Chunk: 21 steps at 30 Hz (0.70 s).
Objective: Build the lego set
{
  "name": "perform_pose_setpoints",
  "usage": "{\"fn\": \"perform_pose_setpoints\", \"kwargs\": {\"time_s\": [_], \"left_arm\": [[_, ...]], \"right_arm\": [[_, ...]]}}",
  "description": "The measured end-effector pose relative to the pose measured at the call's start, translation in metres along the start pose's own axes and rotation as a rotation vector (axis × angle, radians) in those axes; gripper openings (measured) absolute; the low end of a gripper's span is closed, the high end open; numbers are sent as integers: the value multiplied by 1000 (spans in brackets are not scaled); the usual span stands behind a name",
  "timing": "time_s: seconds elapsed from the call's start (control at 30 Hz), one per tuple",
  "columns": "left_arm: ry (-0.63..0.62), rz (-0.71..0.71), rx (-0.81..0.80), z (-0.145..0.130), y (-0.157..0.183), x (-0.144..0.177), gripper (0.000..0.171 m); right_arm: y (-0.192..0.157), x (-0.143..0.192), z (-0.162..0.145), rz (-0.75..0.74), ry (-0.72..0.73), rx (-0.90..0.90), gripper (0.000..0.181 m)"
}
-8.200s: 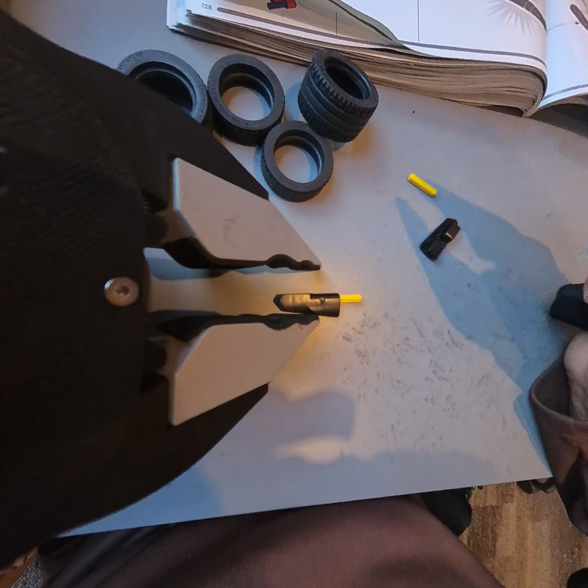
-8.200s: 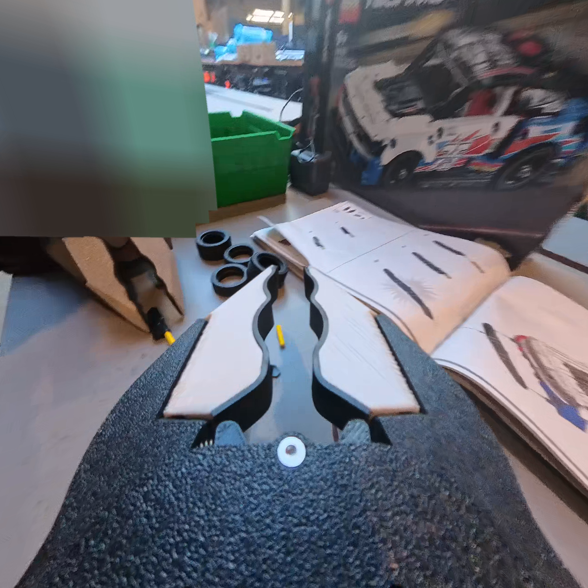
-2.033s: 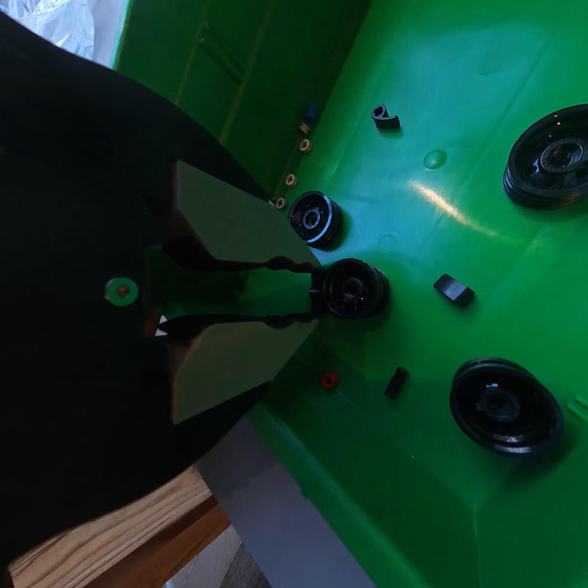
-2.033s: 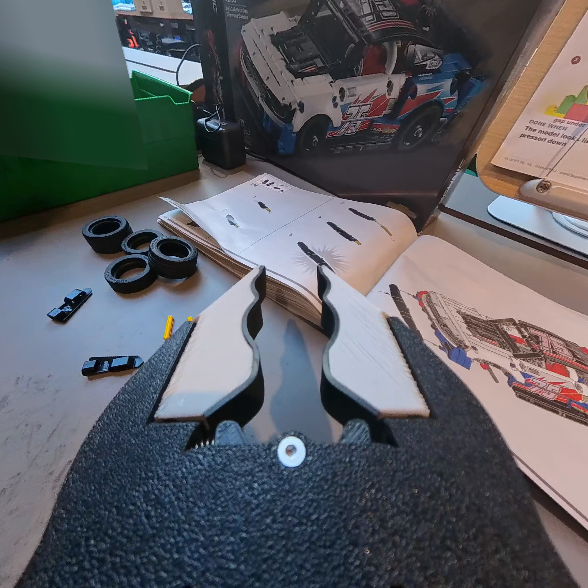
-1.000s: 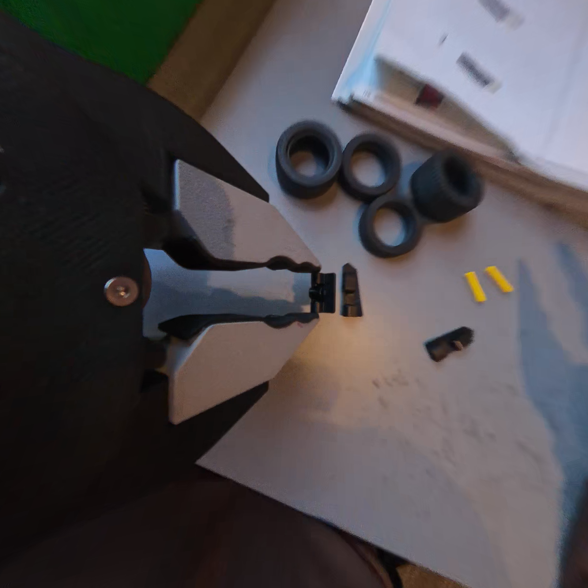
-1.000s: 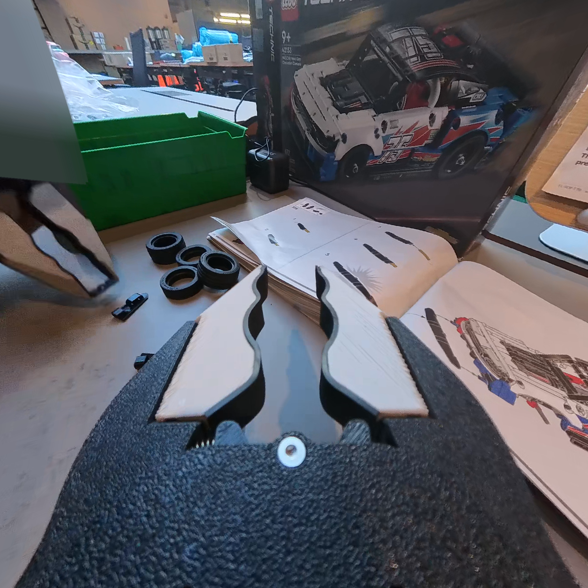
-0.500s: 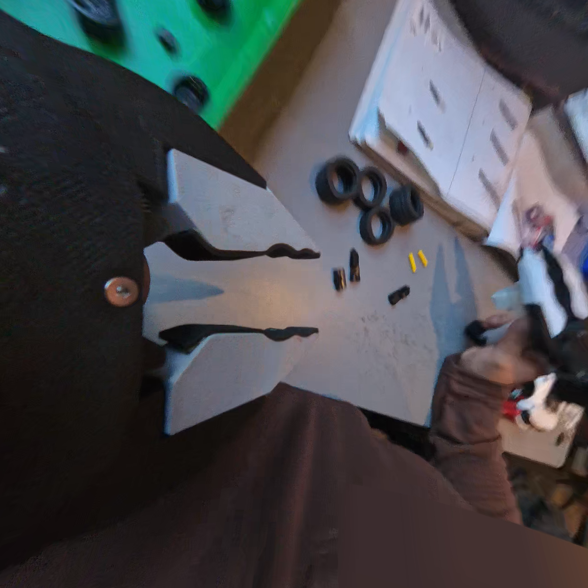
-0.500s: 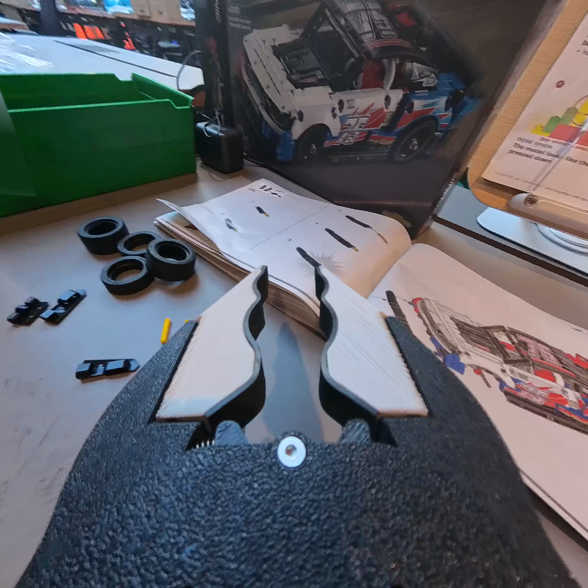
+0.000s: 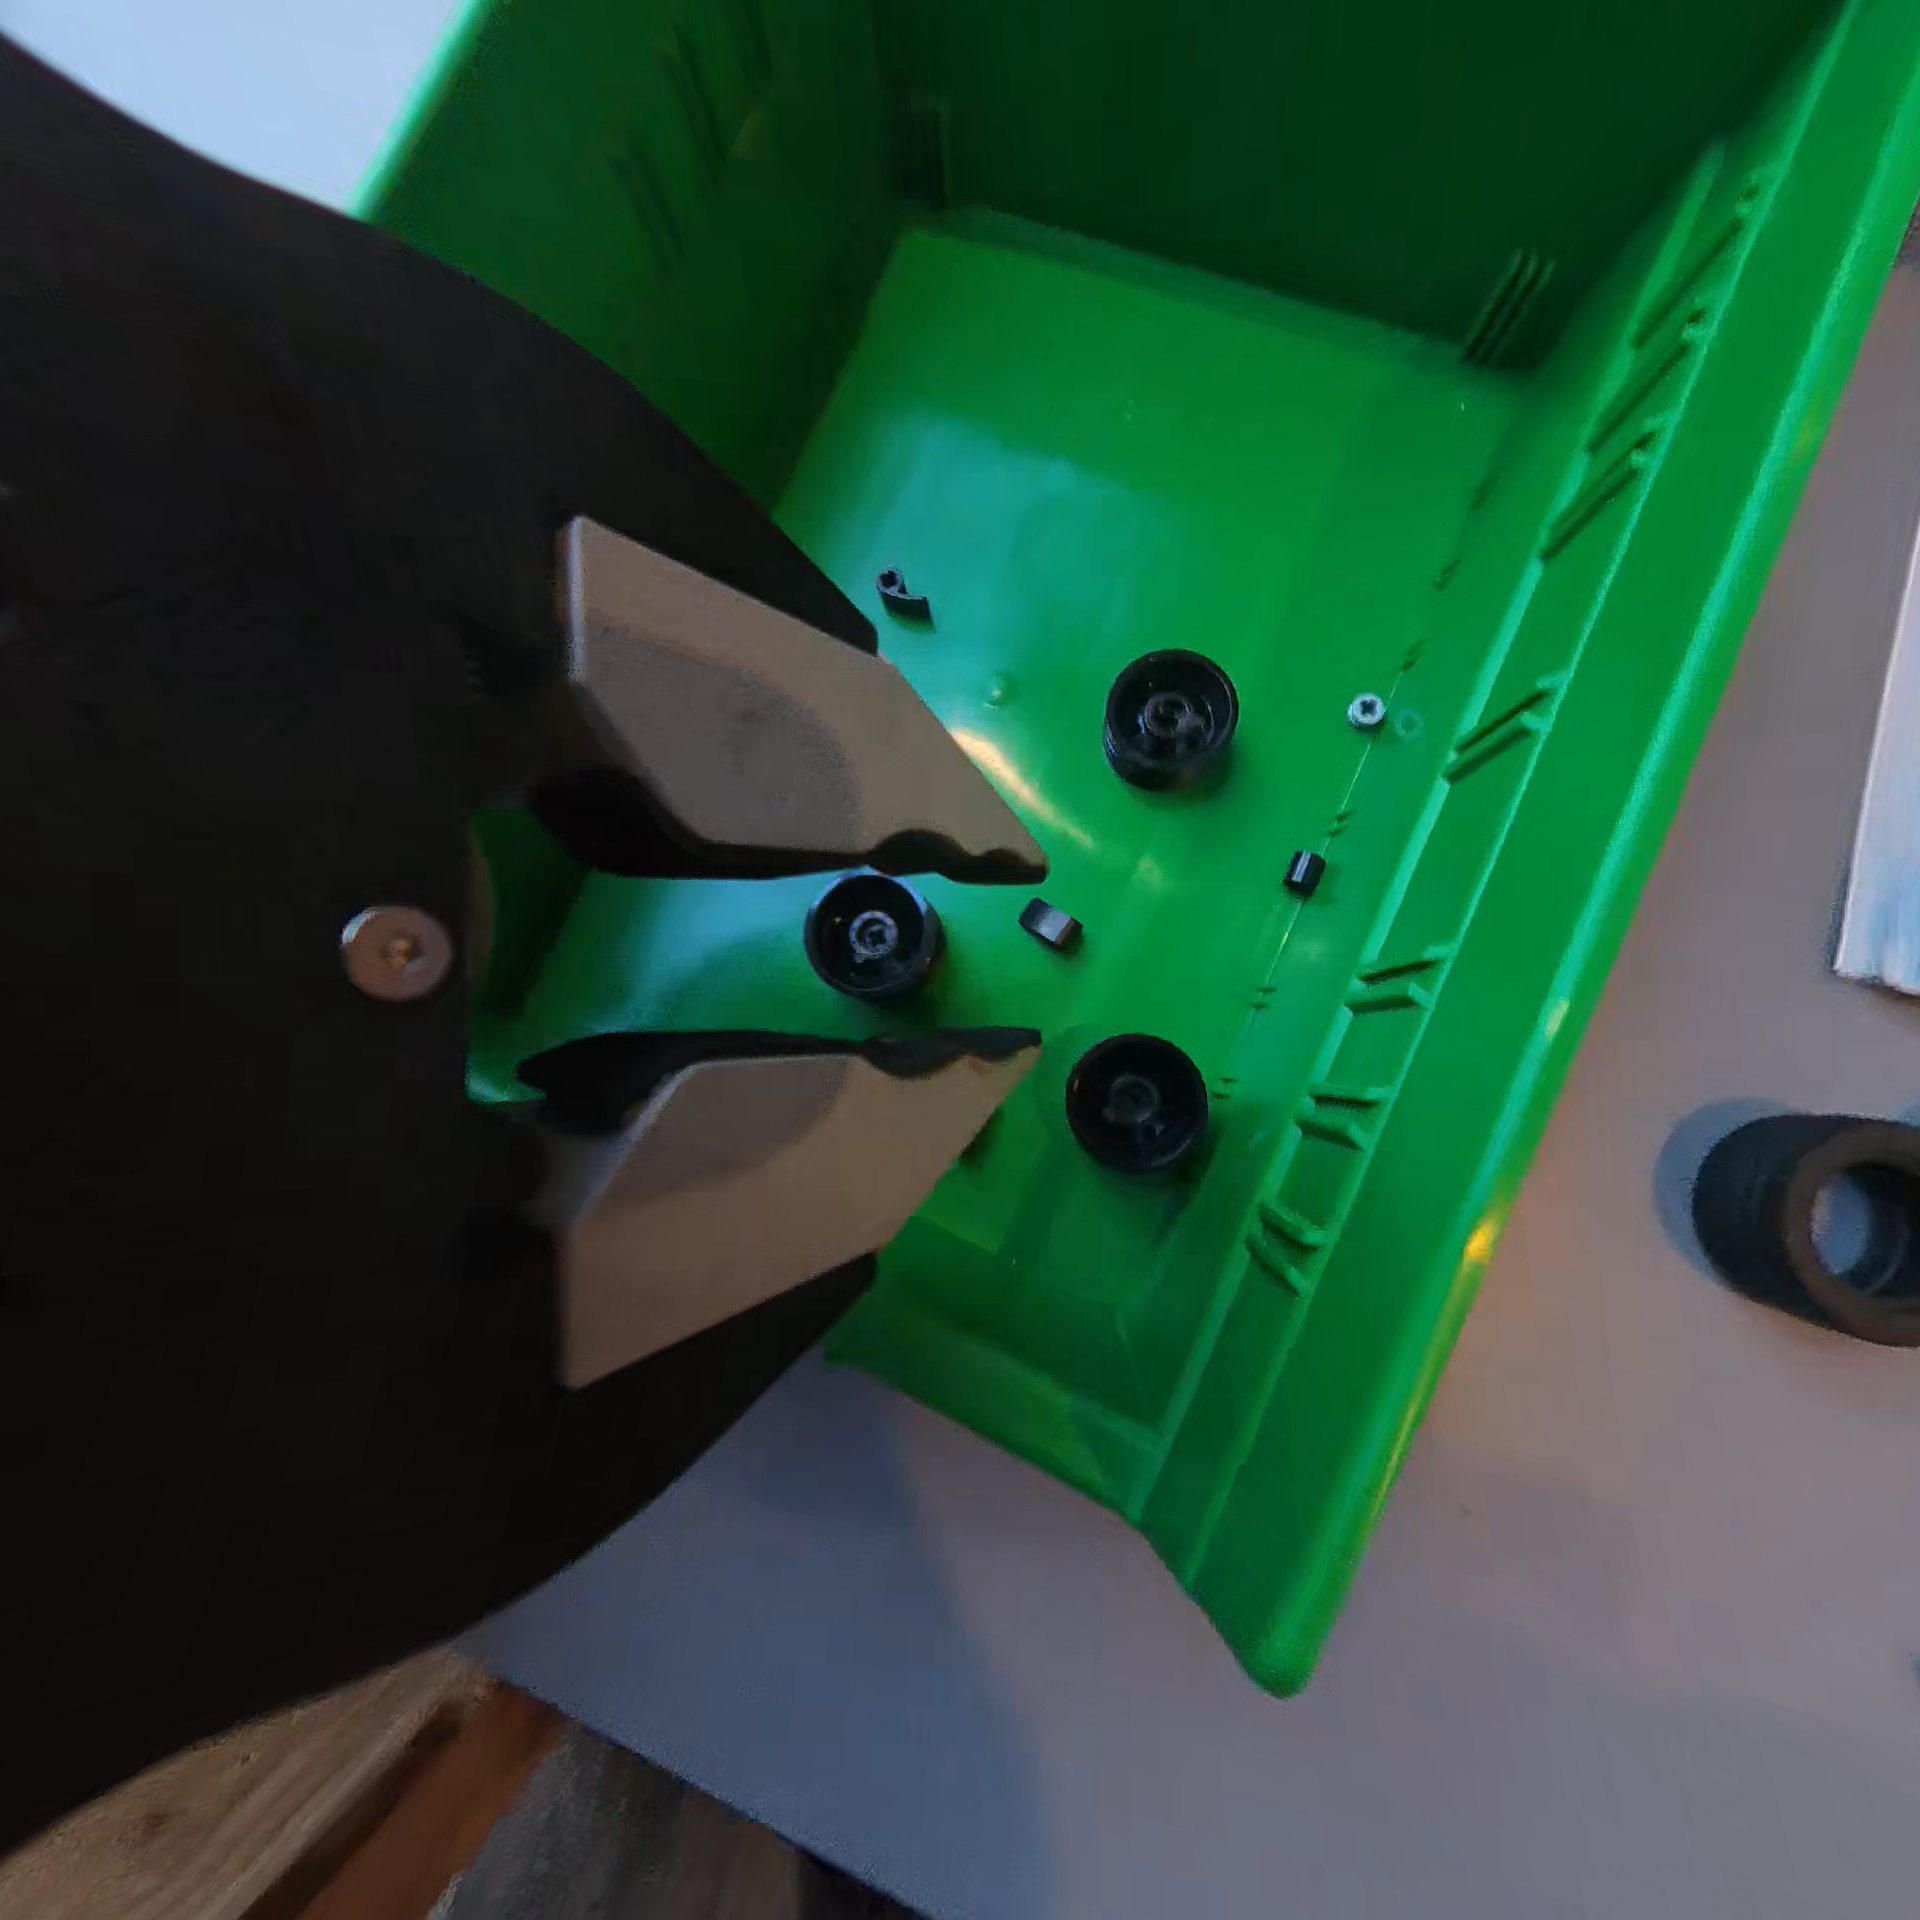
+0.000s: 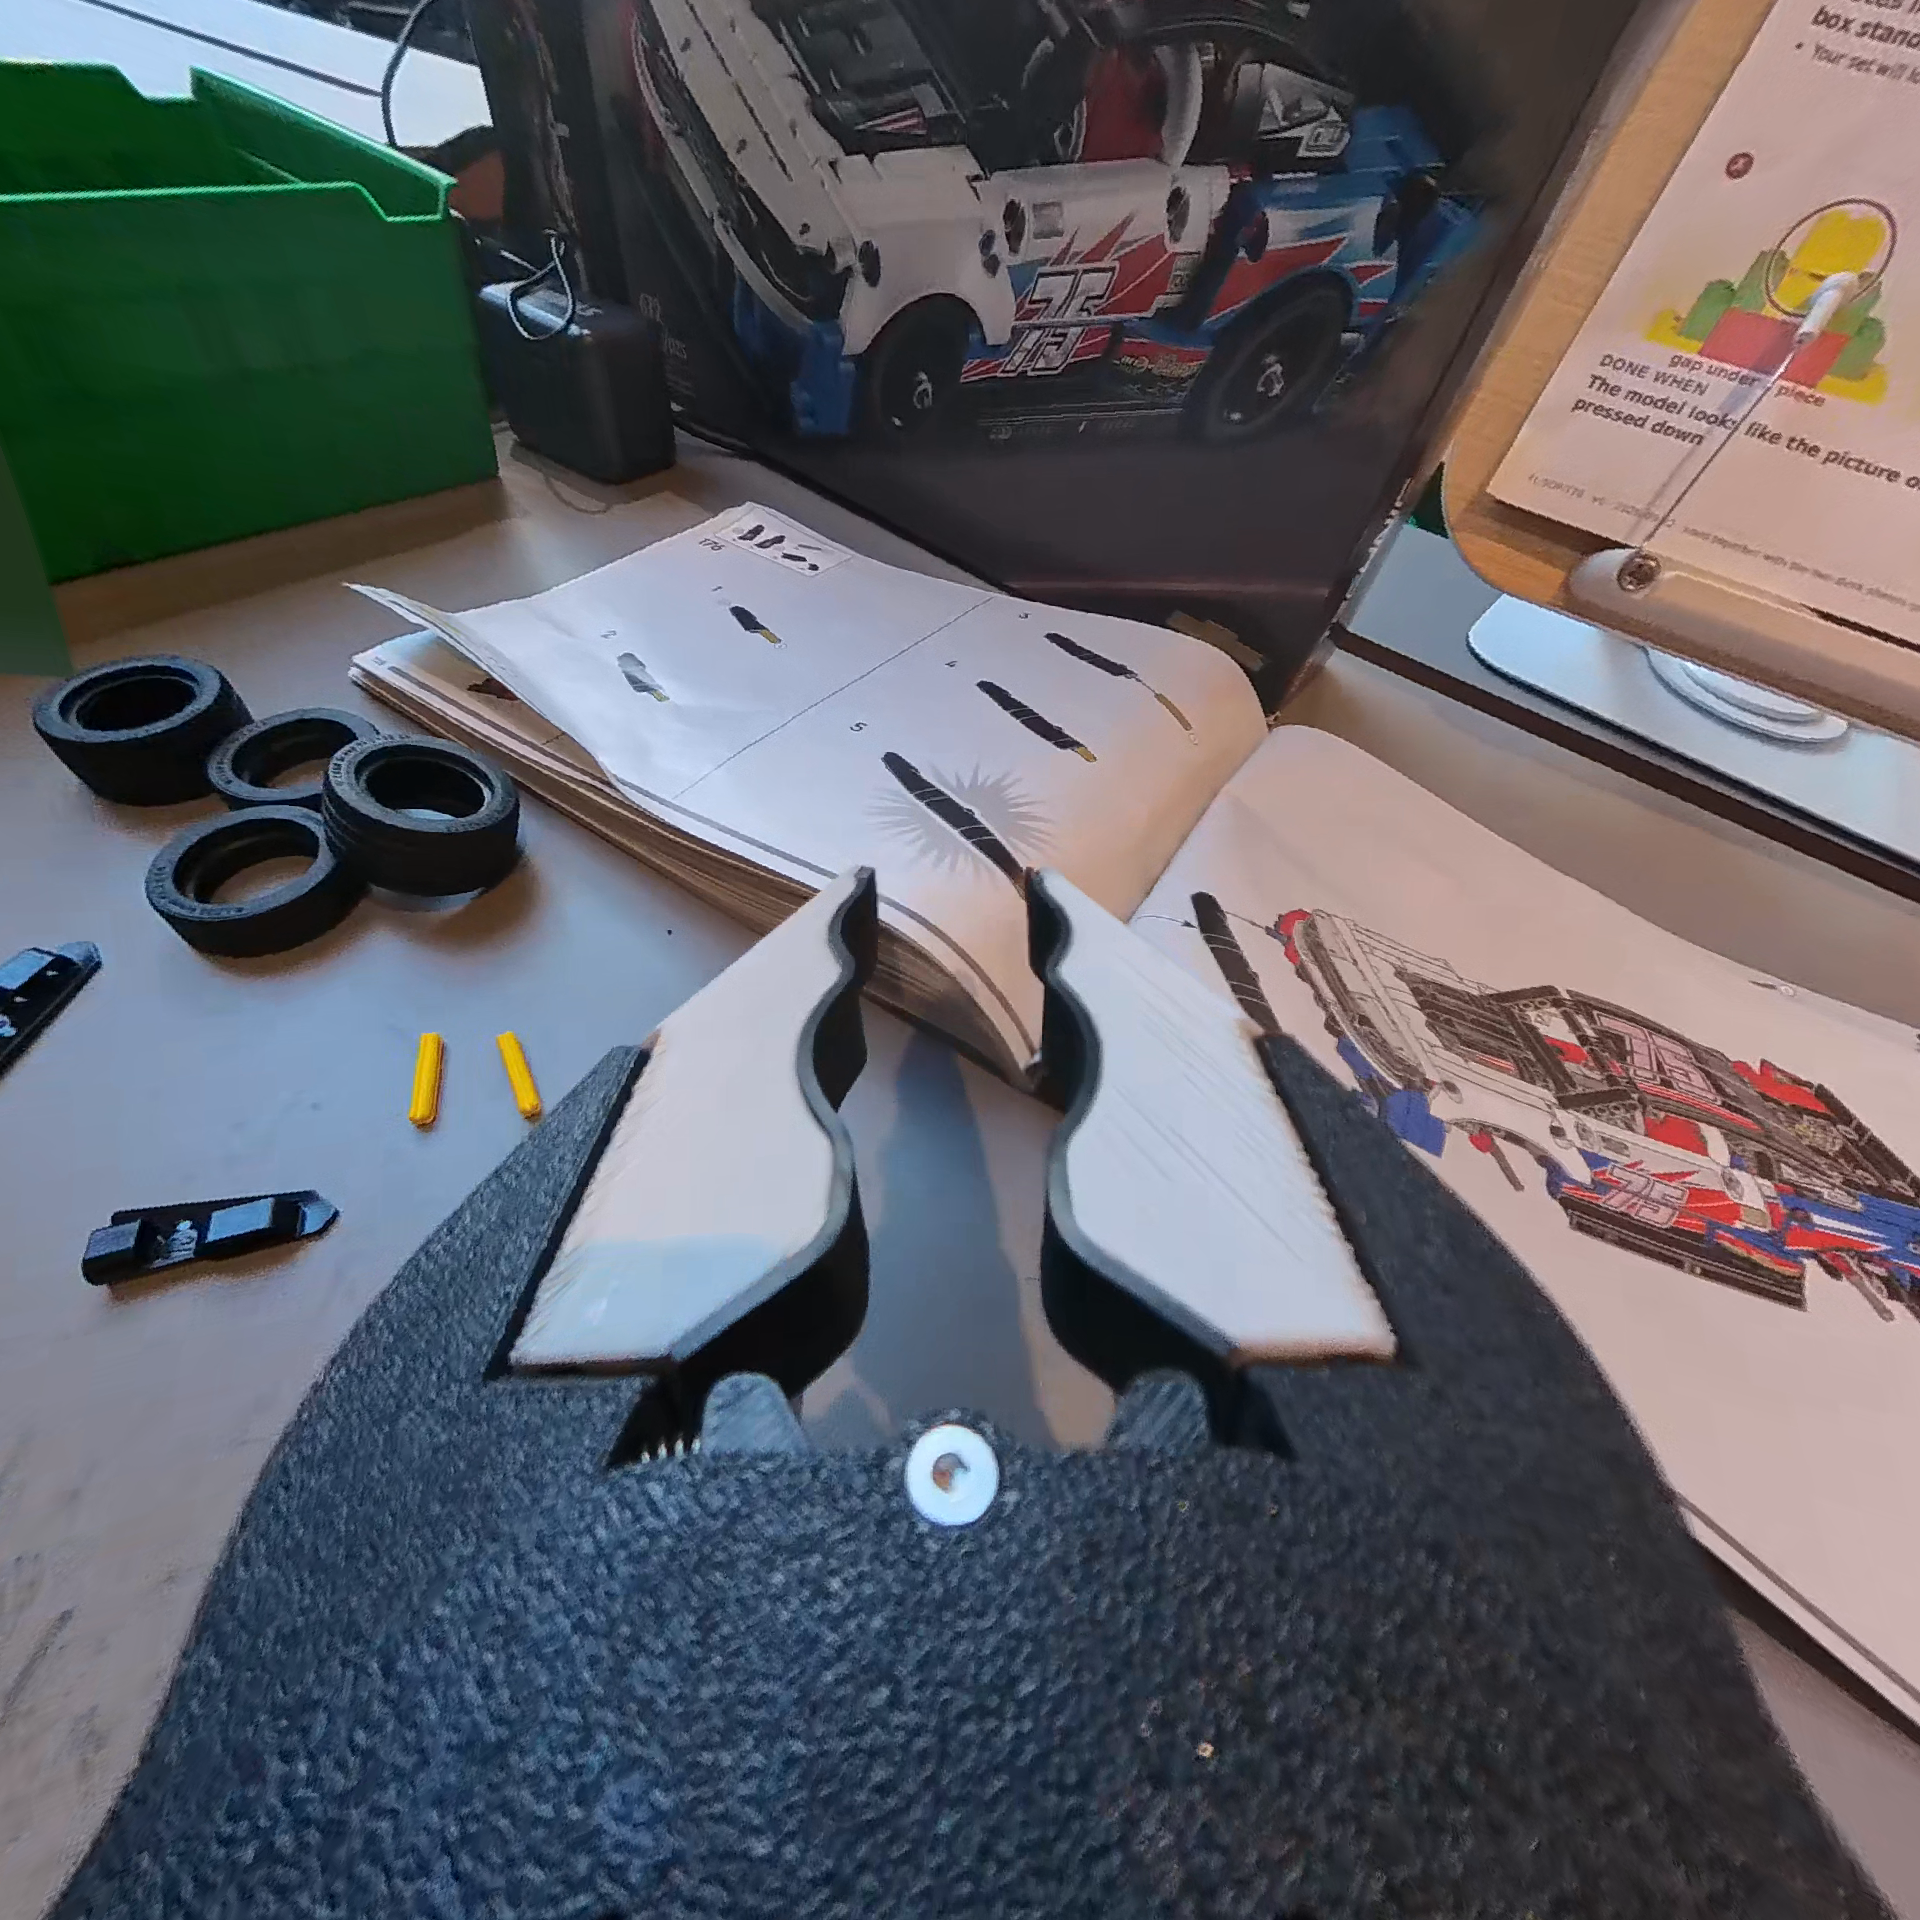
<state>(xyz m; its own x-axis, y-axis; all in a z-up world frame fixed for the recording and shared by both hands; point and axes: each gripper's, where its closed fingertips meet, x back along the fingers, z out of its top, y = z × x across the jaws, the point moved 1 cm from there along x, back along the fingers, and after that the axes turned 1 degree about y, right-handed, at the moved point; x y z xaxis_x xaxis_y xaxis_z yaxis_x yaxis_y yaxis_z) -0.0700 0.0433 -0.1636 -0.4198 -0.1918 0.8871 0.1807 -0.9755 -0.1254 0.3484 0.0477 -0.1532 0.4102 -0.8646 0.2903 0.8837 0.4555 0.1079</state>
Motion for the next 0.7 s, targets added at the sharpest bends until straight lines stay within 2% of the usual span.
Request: {"fn": "perform_pose_setpoints", "kwargs": {"time_s": [0.13,0.4,0.53,0.57,0.7], "left_arm": [[-63,27,-70,1,-3,-12,23],[-222,-84,-116,-13,-8,-37,17],[-240,-145,-128,-16,-2,-47,14],[-230,-131,-124,-14,-5,-47,7],[-250,-87,-115,-16,-10,-42,6]], "right_arm": [[-2,1,3,28,20,-9,25],[-7,8,11,88,89,-45,25],[-8,12,15,108,119,-62,24],[-9,12,16,114,123,-66,24],[-14,13,18,144,136,-69,24]]}}
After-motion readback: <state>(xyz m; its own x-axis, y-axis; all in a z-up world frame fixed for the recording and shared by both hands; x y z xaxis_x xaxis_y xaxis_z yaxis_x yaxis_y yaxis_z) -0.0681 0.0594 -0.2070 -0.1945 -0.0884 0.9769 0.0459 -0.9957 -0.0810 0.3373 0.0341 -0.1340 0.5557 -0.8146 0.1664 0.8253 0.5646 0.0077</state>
